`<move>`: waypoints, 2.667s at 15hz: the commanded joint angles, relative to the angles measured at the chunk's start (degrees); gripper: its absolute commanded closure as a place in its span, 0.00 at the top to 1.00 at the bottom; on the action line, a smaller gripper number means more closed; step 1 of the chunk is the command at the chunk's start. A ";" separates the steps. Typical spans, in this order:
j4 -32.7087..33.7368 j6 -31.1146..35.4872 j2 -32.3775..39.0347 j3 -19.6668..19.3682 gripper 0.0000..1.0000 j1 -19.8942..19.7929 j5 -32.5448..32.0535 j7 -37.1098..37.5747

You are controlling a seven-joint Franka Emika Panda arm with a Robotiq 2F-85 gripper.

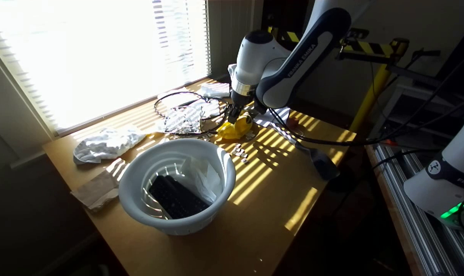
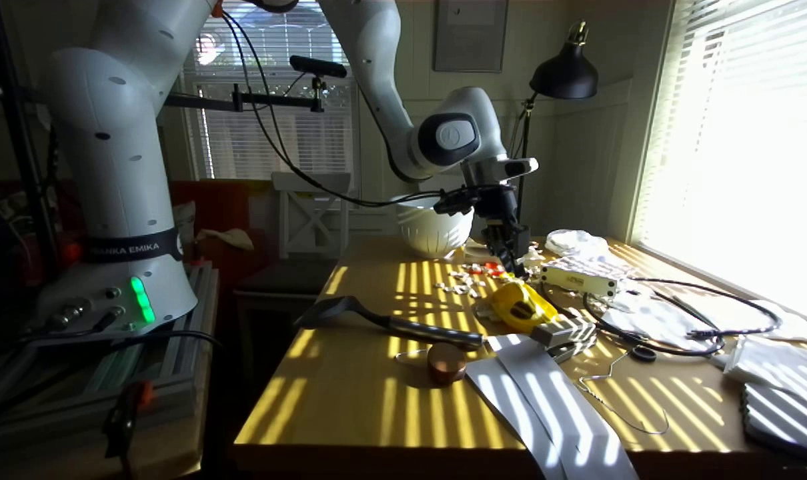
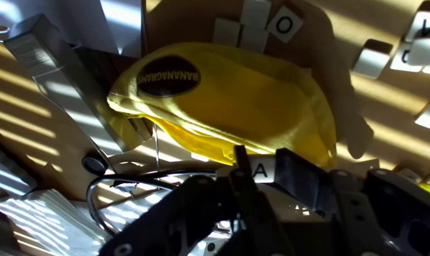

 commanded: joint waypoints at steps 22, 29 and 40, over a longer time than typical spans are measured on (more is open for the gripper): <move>20.78 -21.32 9.10 19.40 0.06 -21.75 15.49 -13.96; 25.73 -29.88 12.39 20.54 0.06 -22.46 16.31 -16.78; 24.80 -37.37 11.50 16.99 0.79 -17.66 11.77 -16.06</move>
